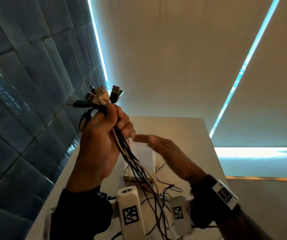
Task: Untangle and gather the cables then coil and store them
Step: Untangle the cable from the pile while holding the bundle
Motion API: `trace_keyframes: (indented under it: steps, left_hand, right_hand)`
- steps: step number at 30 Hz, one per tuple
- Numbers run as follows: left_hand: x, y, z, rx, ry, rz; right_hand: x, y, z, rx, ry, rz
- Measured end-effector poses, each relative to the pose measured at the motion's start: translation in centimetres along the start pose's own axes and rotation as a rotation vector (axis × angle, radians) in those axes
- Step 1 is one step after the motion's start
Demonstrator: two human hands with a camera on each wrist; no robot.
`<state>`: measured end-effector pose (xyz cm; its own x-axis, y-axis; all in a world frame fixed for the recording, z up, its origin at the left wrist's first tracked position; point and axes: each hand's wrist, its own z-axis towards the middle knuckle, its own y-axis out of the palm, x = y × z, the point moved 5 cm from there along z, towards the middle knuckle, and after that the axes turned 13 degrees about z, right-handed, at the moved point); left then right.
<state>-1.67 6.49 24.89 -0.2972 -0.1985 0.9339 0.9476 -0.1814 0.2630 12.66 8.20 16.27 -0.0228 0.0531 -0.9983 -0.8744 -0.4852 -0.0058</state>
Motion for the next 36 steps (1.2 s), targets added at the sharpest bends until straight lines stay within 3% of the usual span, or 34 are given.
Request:
trace_keyframes:
  steps: [3,9,12,18,21,27,31,32,36]
  left_hand:
    - [-0.1,0.3,0.5,0.019,-0.016,0.110]
    - [1.4,-2.5,0.4,0.131,0.012,-0.060]
    - [1.6,-4.4,-0.1,0.204,0.015,-0.084]
    - [0.7,-5.8,-0.8,0.244,-0.035,-0.132]
    - [-0.2,-5.2,-0.9,0.230,-0.111,-0.118]
    - [0.8,-4.8,-1.5,0.174,-0.178,-0.082]
    - [0.9,-4.7,-1.9,0.154,-0.192,-0.074]
    - [0.8,-4.7,-2.0,0.156,-0.195,-0.076]
    - [0.4,-5.2,-2.1,0.178,-0.213,-0.071]
  right_hand:
    - [-3.5,4.7,0.4,-0.221,-0.056,0.034]
    - [-0.9,3.3,-2.6,-0.257,0.013,0.302]
    - [4.3,-0.1,-6.1,-0.079,0.172,0.318]
    - [15.0,-3.8,-15.6,0.399,0.682,0.319]
    - [19.2,-4.5,-18.7,0.499,0.776,0.150]
    - [18.9,-4.5,-16.8,0.201,0.791,-0.285]
    - [18.4,-6.0,-12.2,0.470,0.566,-0.289]
    - [18.5,-5.7,-10.8,0.482,0.509,-0.324]
    - [19.0,-1.8,-4.6,0.266,0.355,-0.480]
